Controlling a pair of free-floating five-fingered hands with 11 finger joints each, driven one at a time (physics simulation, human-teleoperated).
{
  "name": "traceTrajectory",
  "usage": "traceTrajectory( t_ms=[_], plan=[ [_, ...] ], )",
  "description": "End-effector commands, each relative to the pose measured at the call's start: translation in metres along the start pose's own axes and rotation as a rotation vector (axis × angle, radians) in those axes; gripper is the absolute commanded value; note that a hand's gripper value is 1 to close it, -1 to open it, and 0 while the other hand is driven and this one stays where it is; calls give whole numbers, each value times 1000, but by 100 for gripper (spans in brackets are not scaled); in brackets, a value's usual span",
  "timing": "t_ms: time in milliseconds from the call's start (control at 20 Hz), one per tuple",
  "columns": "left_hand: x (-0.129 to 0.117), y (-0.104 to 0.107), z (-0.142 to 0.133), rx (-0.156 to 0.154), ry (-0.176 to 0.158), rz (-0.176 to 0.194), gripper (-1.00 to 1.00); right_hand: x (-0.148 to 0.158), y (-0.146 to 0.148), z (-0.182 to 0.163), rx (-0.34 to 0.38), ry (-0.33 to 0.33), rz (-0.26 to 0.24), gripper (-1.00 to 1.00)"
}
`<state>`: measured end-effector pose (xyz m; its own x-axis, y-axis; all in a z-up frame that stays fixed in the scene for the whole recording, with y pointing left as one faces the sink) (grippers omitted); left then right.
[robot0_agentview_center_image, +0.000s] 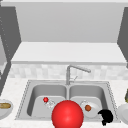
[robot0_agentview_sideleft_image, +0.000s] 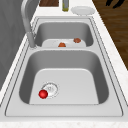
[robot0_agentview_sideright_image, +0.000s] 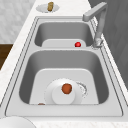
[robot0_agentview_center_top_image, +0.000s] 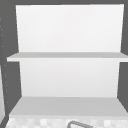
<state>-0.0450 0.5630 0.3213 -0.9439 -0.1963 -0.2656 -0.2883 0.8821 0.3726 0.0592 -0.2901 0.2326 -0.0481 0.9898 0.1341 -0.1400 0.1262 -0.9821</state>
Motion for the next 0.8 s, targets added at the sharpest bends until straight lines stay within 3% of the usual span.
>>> traceTrajectory(
  t_ms=[0, 100, 150, 200, 250, 300, 350, 400, 750],
  plan=[
    [-6, -5, 8, -43, 70, 63, -100, 0, 0, 0, 0, 0, 0, 0],
    [-4, -7, 13, -52, 72, 66, -100, 0, 0, 0, 0, 0, 0, 0],
    [0, -7, 14, -34, 64, 41, -100, 0, 0, 0, 0, 0, 0, 0],
    [0, -8, 18, -34, 82, 50, -100, 0, 0, 0, 0, 0, 0, 0],
    [-3, -6, 29, -49, 65, 47, -100, 0, 0, 0, 0, 0, 0, 0],
    [-9, -4, 32, -59, 72, 59, -100, 0, 0, 0, 0, 0, 0, 0],
    [-14, -6, 24, -102, 71, 80, -100, 0, 0, 0, 0, 0, 0, 0],
    [-14, -5, 23, -143, 61, 75, -100, 0, 0, 0, 0, 0, 0, 0],
    [-35, -5, 33, -176, 69, 71, -100, 0, 0, 0, 0, 0, 0, 0]
  ],
)
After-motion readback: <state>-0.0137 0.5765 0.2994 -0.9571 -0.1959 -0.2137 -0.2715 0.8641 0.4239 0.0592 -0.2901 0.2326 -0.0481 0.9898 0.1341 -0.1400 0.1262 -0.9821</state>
